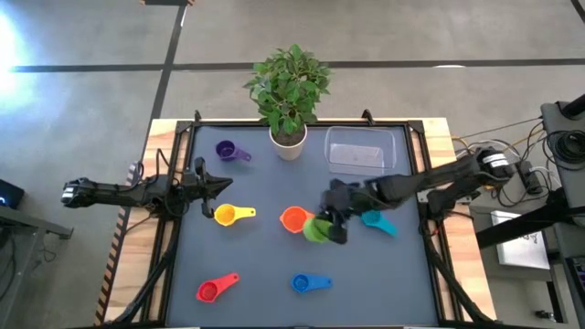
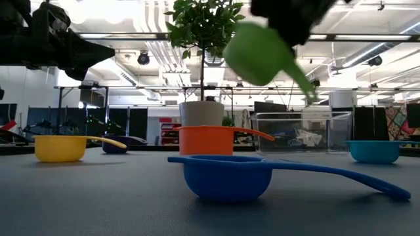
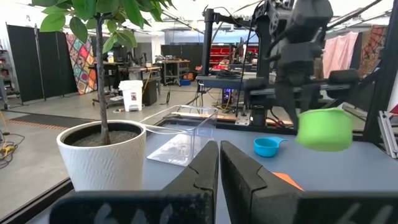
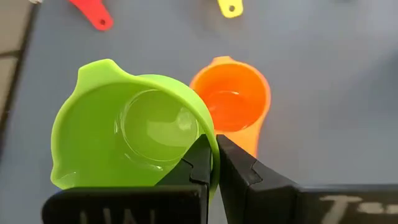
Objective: Nest measuring cups in basket
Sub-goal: Stack the green measuring cup on top of the orange measuring cup
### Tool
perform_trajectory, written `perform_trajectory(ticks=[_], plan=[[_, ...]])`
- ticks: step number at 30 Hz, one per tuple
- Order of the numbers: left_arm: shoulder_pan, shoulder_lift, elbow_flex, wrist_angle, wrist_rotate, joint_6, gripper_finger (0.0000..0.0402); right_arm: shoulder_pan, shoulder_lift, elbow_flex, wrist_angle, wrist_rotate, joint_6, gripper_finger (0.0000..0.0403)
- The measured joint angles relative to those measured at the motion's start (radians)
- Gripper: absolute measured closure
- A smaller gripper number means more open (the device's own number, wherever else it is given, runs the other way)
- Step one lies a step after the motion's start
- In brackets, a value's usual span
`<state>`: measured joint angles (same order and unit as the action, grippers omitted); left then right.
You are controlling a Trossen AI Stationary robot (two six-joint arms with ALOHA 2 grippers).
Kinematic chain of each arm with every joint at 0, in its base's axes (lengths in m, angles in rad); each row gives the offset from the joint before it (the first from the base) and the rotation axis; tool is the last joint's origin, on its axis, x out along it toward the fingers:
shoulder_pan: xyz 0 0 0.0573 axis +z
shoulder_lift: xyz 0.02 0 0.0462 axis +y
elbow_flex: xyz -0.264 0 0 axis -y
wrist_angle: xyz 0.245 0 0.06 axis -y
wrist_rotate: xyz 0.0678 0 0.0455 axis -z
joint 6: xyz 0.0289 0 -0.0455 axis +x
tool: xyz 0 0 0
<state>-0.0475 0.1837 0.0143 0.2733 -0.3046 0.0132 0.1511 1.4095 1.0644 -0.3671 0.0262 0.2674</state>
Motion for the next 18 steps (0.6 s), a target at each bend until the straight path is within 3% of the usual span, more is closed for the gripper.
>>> perform_trajectory(ticks=[10,13,18], plan=[[0.000,0.000,0.000,0.000,0.000,0.000,0.0402,-0.086,0.336,0.321,-0.182,-0.052,-0.138,0.0394],[0.000,0.000,0.000,0.000,0.000,0.000,0.0402,-0.113,0.390,0.369,-0.190,-0.104,-0.140,0.0394],[0.000,0.000,0.000,0.000,0.000,0.000,0.0402,-0.161,0.425,0.394,-0.214,-0.106,-0.141,0.0394]])
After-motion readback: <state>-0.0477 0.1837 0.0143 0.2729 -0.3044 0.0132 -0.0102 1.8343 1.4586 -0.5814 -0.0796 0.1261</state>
